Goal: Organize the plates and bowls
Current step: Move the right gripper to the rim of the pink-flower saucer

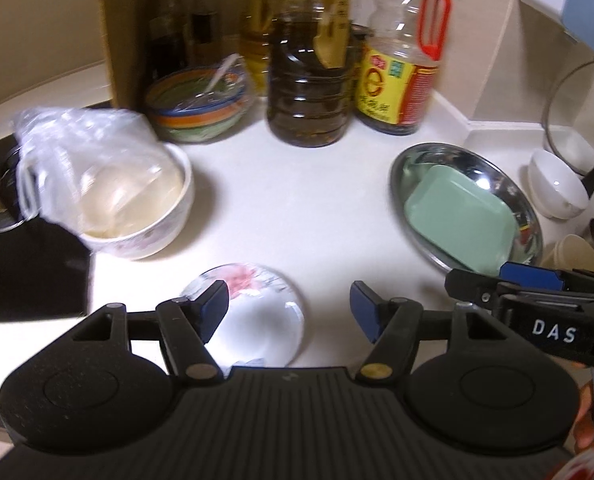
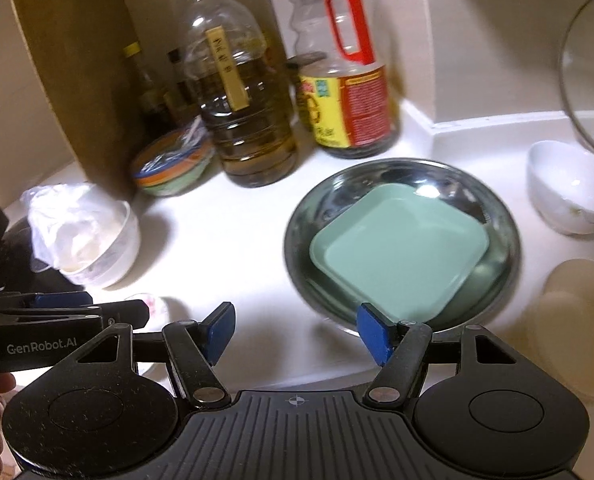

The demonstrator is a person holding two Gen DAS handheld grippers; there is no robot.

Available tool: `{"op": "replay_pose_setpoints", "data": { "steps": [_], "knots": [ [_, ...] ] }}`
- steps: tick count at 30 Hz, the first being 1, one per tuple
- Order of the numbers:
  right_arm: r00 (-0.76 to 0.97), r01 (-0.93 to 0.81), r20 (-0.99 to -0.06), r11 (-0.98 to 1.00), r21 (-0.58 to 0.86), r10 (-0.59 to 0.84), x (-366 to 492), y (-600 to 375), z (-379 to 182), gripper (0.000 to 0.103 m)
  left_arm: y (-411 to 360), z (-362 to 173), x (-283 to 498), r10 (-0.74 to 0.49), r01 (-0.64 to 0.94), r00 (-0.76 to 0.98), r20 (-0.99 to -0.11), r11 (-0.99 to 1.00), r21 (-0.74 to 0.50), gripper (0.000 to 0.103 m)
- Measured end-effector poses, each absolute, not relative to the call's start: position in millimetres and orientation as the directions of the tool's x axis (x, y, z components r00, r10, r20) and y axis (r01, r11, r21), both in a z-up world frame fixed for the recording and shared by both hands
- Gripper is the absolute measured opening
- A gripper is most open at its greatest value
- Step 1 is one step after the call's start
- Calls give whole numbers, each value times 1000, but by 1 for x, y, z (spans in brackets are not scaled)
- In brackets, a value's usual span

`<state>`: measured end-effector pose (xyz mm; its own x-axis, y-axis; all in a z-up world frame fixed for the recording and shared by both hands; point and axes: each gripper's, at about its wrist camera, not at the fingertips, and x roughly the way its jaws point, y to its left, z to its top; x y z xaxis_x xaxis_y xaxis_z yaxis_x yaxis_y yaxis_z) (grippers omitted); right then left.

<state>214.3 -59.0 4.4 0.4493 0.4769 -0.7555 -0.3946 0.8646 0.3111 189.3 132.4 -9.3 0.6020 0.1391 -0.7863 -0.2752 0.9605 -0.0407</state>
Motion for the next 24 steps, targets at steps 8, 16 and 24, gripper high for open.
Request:
{"op": "replay_pose_setpoints", "data": {
  "steps": [8,16,24],
  "knots": [
    [407,-407,-771,853,327,490,214,-43,-3,67,156,-14,169,198,-360,570,-798,932,-26,68],
    [376,-481,-772,820,311,513,207,-23,-9,67,169,-20,153,224,-417,539,-812,909,-26,68],
    [336,-517,-778,794,318,531,200,-8,-19,67,177,-27,143,234,-440,522,-820,897,-25,68]
  ]
}}
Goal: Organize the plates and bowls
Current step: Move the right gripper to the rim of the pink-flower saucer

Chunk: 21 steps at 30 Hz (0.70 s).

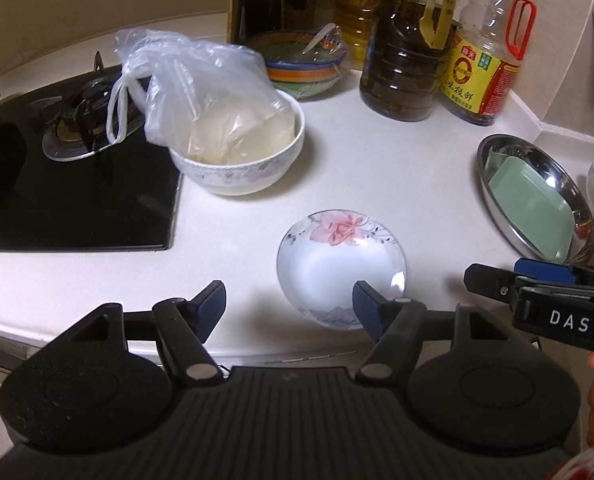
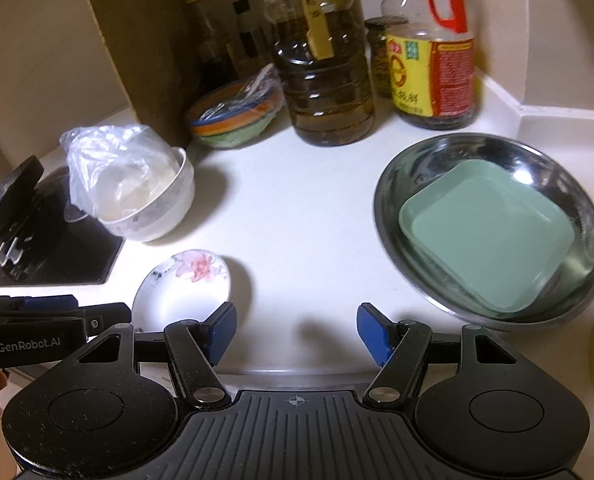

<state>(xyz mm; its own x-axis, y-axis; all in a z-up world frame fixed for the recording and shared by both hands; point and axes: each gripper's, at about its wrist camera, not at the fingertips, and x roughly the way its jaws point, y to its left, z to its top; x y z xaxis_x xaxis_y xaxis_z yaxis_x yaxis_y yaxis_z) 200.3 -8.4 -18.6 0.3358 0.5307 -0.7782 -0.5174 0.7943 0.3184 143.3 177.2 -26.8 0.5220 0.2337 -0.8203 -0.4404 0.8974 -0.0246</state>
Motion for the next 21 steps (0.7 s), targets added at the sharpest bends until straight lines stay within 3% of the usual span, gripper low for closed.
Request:
{"op": "replay_pose_setpoints", "data": {
  "steps": [9,13,21],
  "knots": [
    [301,-556,-771,760,336,561,196,8,-26,66,183,-36,139,231,-452,513,-827,892,-31,67],
    [282,-575,-772,745,340,570,195,18,-30,52,185,-39,138,220,-443,520,-825,896,-40,64],
    [258,-587,-772,729,352,581,196,34,-36,43,190,-45,141,201,-427,528,-825,903,-53,59]
  ]
}}
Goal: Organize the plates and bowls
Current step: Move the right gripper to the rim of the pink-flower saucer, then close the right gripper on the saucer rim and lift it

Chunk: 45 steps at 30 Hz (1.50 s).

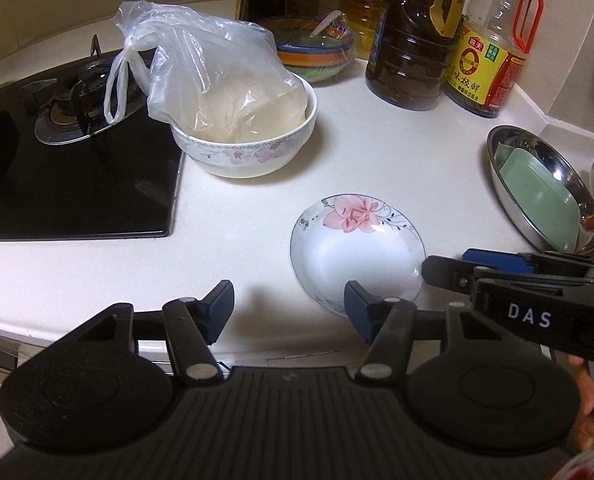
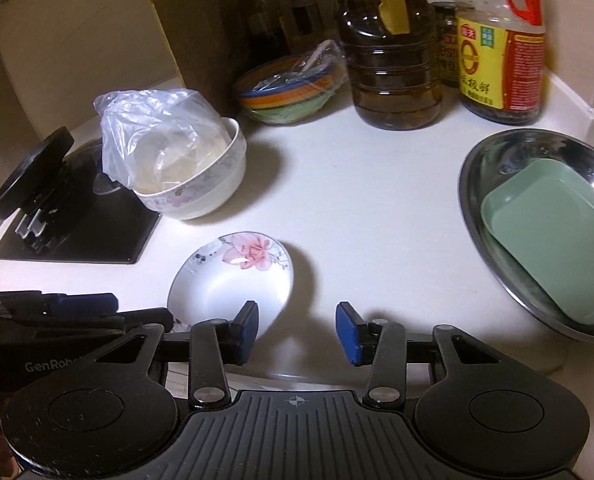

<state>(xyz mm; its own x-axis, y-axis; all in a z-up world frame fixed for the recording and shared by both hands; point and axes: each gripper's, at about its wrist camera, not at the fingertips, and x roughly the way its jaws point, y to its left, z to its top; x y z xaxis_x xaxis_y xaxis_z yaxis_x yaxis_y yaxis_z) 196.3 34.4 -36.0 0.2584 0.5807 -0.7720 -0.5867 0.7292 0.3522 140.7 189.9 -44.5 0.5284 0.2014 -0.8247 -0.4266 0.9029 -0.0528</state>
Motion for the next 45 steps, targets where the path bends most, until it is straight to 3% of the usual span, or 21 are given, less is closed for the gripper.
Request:
{"op": "replay_pose_setpoints", "data": {
  "steps": [9,20,30,33,45],
  "knots": [
    [260,-583,-780,736,344,570,201,46,-43,39,193,-50,151,174,-392,547,-819,917,-68,49],
    [264,-588,-785,738,330,561,205,54,-49,28,197,-60,160,154,-385,541,-827,920,-81,37],
    [256,-605,-786,727,324,563,209,60,-51,18,199,-64,165,147,-393,531,-835,915,-89,32],
    [256,-613,-786,723,319,563,209,62,-52,14,201,-65,166,143,-397,529,-836,913,-95,24],
    [259,-618,-788,723,309,558,209,64,-54,7,202,-68,171,142,-404,521,-842,909,-97,12]
  ]
}}
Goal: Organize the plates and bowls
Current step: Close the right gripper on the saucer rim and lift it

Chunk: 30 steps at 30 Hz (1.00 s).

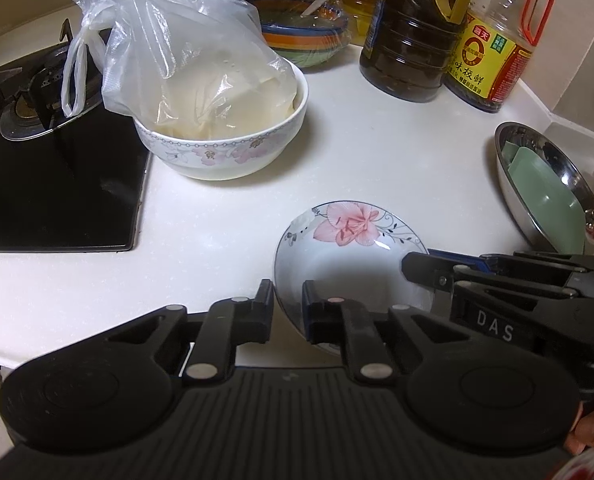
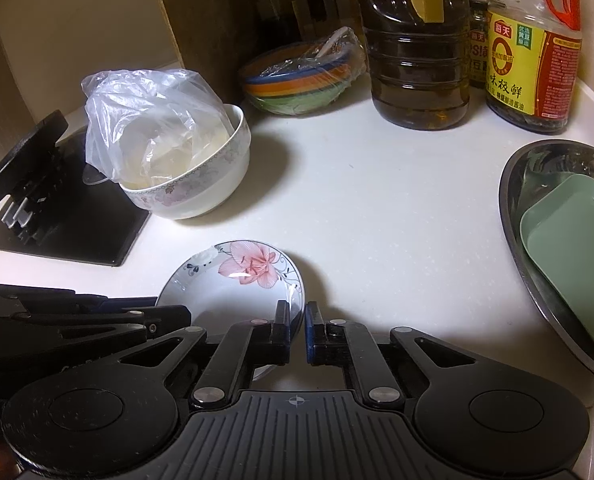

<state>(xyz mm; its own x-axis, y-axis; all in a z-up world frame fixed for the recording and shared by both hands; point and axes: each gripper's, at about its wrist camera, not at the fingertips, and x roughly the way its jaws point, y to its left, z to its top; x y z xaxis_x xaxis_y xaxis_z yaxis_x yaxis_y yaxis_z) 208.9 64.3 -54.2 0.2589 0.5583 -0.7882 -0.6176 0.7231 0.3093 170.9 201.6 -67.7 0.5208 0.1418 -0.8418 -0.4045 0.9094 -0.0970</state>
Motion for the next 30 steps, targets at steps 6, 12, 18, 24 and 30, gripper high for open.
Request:
{"op": "replay_pose_setpoints", "data": {
  "steps": [6,12,18,24,30],
  "knots": [
    [270,-616,-789,729,300,552,209,63,-54,7,201,-66,173,138,-398,521,-842,912,-97,10],
    [285,-611,-786,736,292,548,210,61,-51,7,198,-63,176,140,-389,529,-837,917,-92,10],
    [304,-596,-782,749,290,545,214,56,-48,7,193,-59,183,135,-371,542,-829,924,-92,10],
    [334,-579,-771,764,286,541,218,46,-38,7,187,-52,192,125,-342,566,-815,935,-94,10],
    [370,-543,-764,790,284,528,226,32,-31,7,177,-49,204,99,-298,588,-803,949,-102,10]
  ]
}}
